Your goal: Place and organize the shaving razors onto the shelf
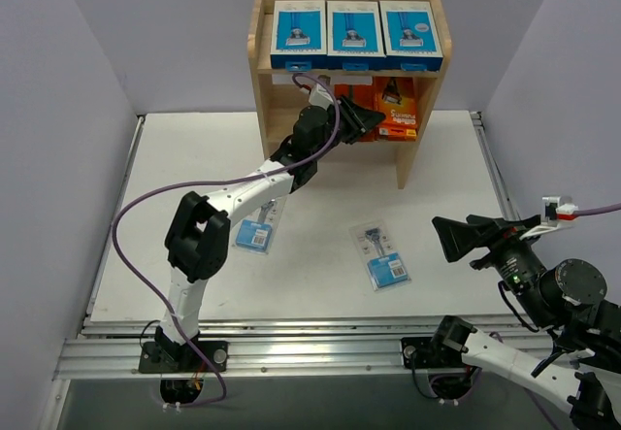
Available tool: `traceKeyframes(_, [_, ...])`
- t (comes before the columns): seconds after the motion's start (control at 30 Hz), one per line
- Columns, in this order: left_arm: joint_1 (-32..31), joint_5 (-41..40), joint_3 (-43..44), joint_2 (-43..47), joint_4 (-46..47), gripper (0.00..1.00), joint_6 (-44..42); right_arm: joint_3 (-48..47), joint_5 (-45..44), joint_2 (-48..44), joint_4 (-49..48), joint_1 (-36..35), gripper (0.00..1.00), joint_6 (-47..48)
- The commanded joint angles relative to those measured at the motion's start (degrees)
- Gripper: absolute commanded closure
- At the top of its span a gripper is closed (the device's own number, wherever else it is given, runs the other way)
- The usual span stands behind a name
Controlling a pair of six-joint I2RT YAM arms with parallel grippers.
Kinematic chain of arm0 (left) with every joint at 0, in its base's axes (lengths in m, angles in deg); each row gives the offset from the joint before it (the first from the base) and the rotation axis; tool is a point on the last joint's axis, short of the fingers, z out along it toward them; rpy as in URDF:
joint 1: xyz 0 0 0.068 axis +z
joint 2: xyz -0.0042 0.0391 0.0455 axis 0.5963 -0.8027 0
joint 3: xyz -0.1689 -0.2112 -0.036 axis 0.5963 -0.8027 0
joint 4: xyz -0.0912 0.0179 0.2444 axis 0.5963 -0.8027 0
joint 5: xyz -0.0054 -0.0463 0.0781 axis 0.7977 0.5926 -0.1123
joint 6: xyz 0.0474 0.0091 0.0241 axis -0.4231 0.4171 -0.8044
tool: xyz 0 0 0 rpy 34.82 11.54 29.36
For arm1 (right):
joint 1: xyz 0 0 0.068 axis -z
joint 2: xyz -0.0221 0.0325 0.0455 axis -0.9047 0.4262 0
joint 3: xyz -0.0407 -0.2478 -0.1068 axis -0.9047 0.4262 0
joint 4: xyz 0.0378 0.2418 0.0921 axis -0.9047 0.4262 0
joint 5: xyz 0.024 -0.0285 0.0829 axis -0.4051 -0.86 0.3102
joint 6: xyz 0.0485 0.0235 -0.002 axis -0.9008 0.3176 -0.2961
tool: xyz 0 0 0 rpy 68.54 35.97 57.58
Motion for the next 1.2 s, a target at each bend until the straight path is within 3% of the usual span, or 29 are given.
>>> traceKeyframes(0.0, [-0.3, 2.3, 4.2, -1.1, 1.5, 0.98, -0.3, -0.7, -3.0, -0.6, -0.6, -0.5, 0.04, 0.1])
traceKeyframes(0.57, [-0.5, 3.7, 9.8, -5.3, -3.0, 0.96, -0.4, 0.8, -4.3, -1.4, -0.9, -0.6, 0.04, 0.0])
traceKeyframes(0.63, [-0.5, 3.9, 10.5, -5.9, -3.4, 0.84, -0.3, 0.8, -4.4, -1.5, -0.8, -0.7, 0.04, -0.1])
traceKeyframes(0.67, [-0.5, 4.1, 11.0, -6.2, -4.1, 0.71, -0.3, 0.8, -4.6, -1.6, -0.8, -0.7, 0.04, 0.0])
traceKeyframes(0.77, [-0.4, 4.6, 13.4, -7.4, -6.5, 0.48, -0.4, 0.8, -5.0, -2.0, -0.7, -1.0, 0.04, -0.1])
traceKeyframes(0.83, [-0.5, 4.7, 14.2, -8.0, -7.5, 0.43, -0.6, 0.9, -5.3, -2.3, -0.7, -1.0, 0.04, -0.3])
traceKeyframes(0.9, [-0.5, 4.9, 14.8, -8.1, -8.1, 0.19, -1.2, 1.2, -5.5, -2.6, -0.7, -1.3, 0.04, -0.4])
traceKeyframes(1.17, [-0.5, 4.9, 15.7, -8.1, -9.9, 0.16, -2.6, 1.8, -6.0, -3.6, -0.1, -2.0, 0.04, -1.3])
